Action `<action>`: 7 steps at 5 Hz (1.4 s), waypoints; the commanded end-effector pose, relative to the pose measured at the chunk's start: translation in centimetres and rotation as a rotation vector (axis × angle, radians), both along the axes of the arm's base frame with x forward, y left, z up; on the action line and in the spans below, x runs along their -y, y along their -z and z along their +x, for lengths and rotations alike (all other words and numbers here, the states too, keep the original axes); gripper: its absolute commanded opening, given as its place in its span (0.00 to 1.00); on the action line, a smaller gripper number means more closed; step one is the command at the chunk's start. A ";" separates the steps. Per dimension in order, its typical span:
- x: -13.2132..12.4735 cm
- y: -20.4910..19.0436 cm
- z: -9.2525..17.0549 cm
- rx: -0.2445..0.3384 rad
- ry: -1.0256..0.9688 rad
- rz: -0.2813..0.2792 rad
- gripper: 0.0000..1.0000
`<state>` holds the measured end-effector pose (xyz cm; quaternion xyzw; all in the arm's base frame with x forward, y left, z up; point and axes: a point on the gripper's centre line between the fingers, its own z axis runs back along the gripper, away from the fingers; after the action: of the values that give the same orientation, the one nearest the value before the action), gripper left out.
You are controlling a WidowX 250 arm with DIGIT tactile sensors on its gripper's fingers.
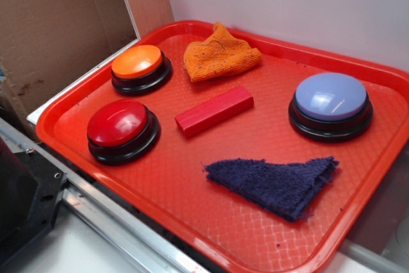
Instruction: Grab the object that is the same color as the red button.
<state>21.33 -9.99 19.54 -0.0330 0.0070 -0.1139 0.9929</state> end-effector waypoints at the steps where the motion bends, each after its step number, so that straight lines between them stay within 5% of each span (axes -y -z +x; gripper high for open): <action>1: 2.5 5.3 -5.2 0.039 0.178 0.019 1.00; 2: 1.4 8.1 -4.0 -0.004 0.140 0.056 1.00; 5: -4.0 13.0 2.7 -0.087 -0.026 0.001 1.00; 7: -1.2 17.4 2.5 -0.168 0.039 0.056 1.00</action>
<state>23.44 -8.25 1.17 -0.0109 0.1177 -0.1259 0.9850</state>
